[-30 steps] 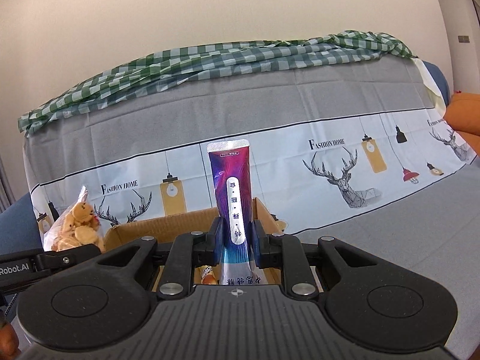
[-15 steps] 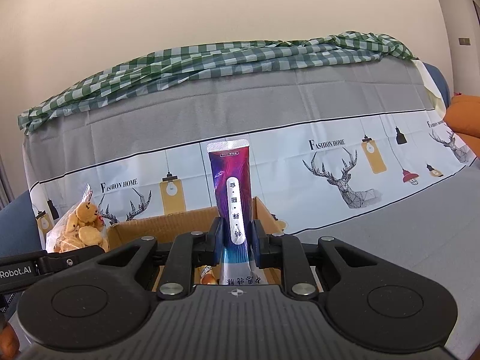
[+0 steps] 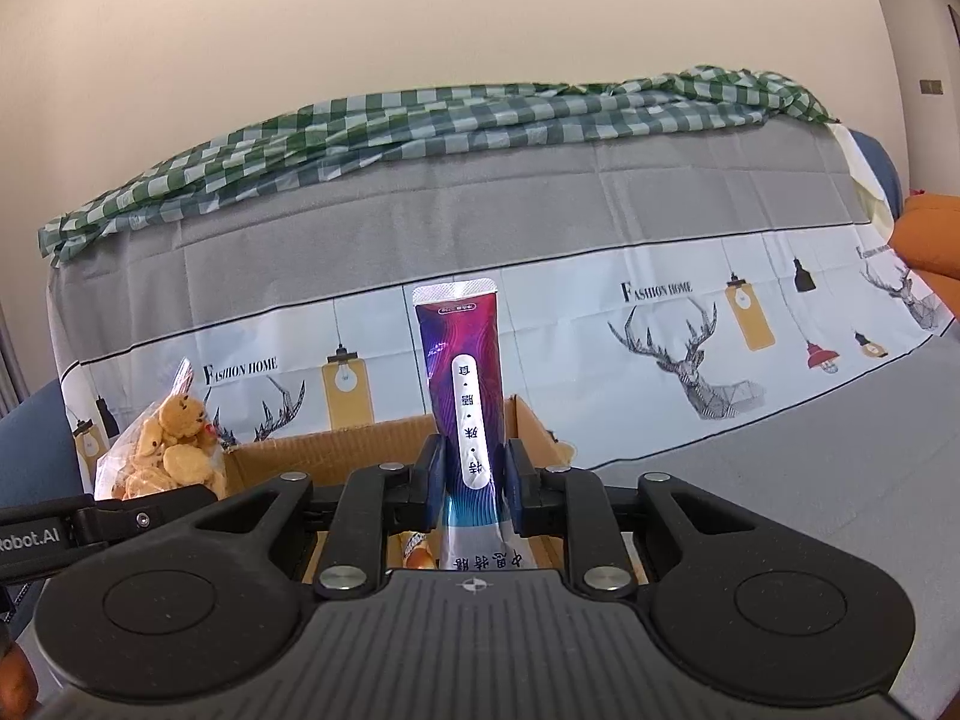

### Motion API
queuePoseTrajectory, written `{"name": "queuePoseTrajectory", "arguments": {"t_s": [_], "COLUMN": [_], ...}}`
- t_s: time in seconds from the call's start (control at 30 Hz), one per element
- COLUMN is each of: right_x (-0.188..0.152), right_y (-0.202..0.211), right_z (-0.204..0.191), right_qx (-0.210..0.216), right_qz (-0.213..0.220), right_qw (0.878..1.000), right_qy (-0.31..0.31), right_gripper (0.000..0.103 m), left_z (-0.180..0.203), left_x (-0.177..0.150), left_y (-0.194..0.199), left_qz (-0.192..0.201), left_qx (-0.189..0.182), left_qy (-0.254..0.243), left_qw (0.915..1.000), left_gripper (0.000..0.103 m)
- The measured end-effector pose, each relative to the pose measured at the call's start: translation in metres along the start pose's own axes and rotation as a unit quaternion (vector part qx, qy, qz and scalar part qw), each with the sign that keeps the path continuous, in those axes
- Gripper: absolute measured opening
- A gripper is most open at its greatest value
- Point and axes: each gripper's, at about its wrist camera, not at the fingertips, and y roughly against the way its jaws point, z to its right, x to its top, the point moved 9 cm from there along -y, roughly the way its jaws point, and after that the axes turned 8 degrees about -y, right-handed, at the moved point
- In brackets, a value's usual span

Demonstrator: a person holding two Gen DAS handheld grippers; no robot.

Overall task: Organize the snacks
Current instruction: 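Open the left tool to drop the cracker bag while the right tool drops the tube pack into the box, then move both tools from the box back to the snack pile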

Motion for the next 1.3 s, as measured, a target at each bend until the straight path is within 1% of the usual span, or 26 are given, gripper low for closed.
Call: {"name": "queuePoseTrajectory", "arguments": {"t_s": [0.03,0.07,0.1,0.2,0.4,0.5,0.6,0.7,0.83,0.87,0.93,0.97,1.03,1.07,1.1,1.2,1.3], "right_x": [0.001,0.002,0.003,0.003,0.003,0.002,0.001,0.000,-0.002,-0.002,-0.003,-0.004,-0.007,-0.008,-0.010,-0.017,-0.024], "right_y": [-0.001,0.000,0.000,0.001,0.000,-0.001,-0.001,-0.002,-0.003,-0.003,-0.004,-0.003,-0.003,-0.003,-0.003,-0.002,-0.001], "right_z": [0.001,0.002,0.002,0.002,0.000,-0.001,-0.002,-0.005,-0.011,-0.013,-0.019,-0.022,-0.032,-0.037,-0.043,-0.064,-0.089], "right_qx": [-0.002,-0.004,-0.005,-0.005,-0.003,-0.003,-0.002,-0.002,0.000,0.001,0.004,0.006,0.012,0.015,0.020,0.041,0.063], "right_qz": [-0.001,0.001,0.003,0.003,0.000,-0.001,-0.001,-0.003,-0.003,-0.003,-0.003,-0.003,-0.004,-0.004,-0.004,-0.009,-0.014], "right_qw": [1.000,1.000,1.000,1.000,1.000,1.000,1.000,1.000,1.000,1.000,1.000,1.000,1.000,1.000,1.000,0.999,0.998], "right_qy": [0.000,-0.001,-0.002,-0.002,0.002,0.004,0.004,0.006,0.006,0.005,0.003,0.002,0.000,-0.001,-0.001,-0.003,0.002], "right_gripper": [0.032,0.042,0.047,0.050,0.051,0.051,0.051,0.051,0.051,0.051,0.051,0.051,0.050,0.046,0.039,0.029,0.028], "left_z": [0.001,0.002,0.002,-0.001,-0.002,-0.002,-0.001,-0.001,-0.002,-0.004,-0.009,-0.013,-0.022,-0.028,-0.035,-0.059,-0.092], "left_x": [0.000,0.000,0.000,0.000,0.001,0.000,0.001,0.003,0.004,0.004,0.006,0.006,0.007,0.007,0.008,0.017,0.031], "left_y": [0.000,0.001,0.001,0.000,0.000,0.001,0.003,0.005,0.007,0.008,0.012,0.015,0.021,0.025,0.029,0.036,0.035], "left_qz": [0.001,0.002,0.003,0.002,0.002,0.005,0.014,0.021,0.022,0.023,0.021,0.017,0.010,0.006,-0.002,-0.037,-0.080], "left_qx": [0.000,0.002,0.002,0.004,0.009,0.013,0.017,0.020,0.025,0.025,0.032,0.036,0.046,0.051,0.061,0.088,0.122], "left_qy": [-0.003,-0.006,-0.006,0.001,-0.001,-0.005,-0.011,-0.021,-0.036,-0.037,-0.042,-0.043,-0.044,-0.044,-0.043,-0.056,-0.064], "left_qw": [1.0000,1.0000,1.0000,1.0000,1.0000,0.9999,0.9997,0.9994,0.9988,0.9987,0.9984,0.9983,0.9979,0.9977,0.9972,0.9939,0.9872], "left_gripper": [0.070,0.070,0.070,0.070,0.070,0.068,0.063,0.055,0.038,0.036,0.028,0.026,0.024,0.024,0.023,0.023,0.023]}}
